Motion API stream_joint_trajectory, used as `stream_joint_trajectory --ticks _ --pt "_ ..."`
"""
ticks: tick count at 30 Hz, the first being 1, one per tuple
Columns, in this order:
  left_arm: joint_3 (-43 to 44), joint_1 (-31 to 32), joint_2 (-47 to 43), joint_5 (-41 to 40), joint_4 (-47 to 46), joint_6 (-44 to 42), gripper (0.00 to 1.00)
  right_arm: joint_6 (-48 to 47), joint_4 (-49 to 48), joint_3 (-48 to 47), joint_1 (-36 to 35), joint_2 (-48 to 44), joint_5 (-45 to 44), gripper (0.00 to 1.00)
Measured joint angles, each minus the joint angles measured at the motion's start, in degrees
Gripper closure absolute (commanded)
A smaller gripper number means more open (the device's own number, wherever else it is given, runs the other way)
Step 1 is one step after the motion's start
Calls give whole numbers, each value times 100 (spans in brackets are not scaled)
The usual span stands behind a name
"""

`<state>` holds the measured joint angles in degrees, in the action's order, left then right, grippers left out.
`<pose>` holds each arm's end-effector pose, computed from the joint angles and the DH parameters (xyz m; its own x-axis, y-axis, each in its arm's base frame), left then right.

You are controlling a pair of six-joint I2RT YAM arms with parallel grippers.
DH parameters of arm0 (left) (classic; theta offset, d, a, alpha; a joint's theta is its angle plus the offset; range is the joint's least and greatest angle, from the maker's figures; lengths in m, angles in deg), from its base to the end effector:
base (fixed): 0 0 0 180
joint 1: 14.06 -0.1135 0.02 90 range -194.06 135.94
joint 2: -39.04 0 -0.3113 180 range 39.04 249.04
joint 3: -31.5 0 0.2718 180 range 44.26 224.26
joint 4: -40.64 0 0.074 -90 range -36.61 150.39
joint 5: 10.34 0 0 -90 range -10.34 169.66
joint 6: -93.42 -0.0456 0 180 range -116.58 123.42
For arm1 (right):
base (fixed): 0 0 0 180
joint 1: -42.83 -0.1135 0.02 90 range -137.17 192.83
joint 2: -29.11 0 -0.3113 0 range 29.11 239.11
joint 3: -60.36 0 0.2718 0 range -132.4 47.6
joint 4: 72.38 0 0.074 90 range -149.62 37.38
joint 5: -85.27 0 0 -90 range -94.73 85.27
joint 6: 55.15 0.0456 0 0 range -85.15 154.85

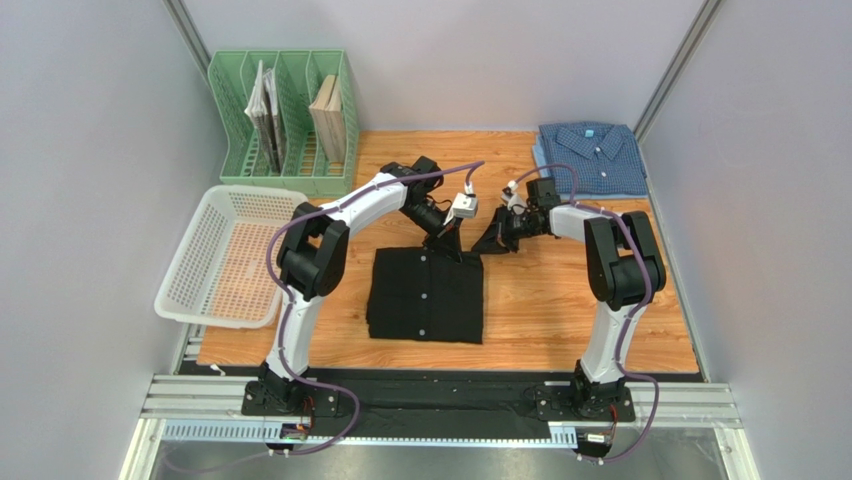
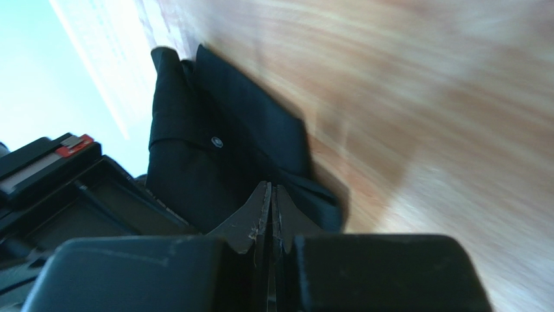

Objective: Fold and stack the long sleeve shirts
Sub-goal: Fold the shirt

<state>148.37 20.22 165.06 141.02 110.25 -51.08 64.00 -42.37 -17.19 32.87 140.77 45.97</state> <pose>0.3824 -0.3091 0.2280 -0.1358 0.5648 -0.8140 0.8986 -0.2757 -0.3412 0.3926 0.1048 0.1578 -0.9893 0.1395 -0.0421 0.0454 0.5696 0.8207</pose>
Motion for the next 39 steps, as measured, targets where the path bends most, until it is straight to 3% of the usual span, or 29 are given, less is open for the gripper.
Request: stream_joint_trajectory --ticks 7,9,10,13,18,19,29,39 --pt "-256 -22 -184 -2 -164 -271 100 28 31 -9 -280 44 33 98" --pt "-221 -26 -173 -94 -205 -173 88 -24 90 -37 -313 170 -37 99" --pt "-195 -26 -166 -153 -221 -129 76 -57 140 -55 -315 267 -98 99" --pt "-153 -48 -155 -387 -330 105 61 -144 352 -129 -310 573 -262 99" --pt "-483 -295 -326 -820 -835 1058 57 -278 621 -372 -299 723 -212 99" --pt "-721 -442 -479 -914 -990 1366 50 -315 654 -396 -299 723 -234 99" --pt "-2549 -2820 -1777 -1451 -1814 3877 50 -590 789 -476 -313 723 -306 100" --pt "-2970 -2914 -1344 -1499 -2039 4830 48 -734 892 -535 -313 726 -365 100"
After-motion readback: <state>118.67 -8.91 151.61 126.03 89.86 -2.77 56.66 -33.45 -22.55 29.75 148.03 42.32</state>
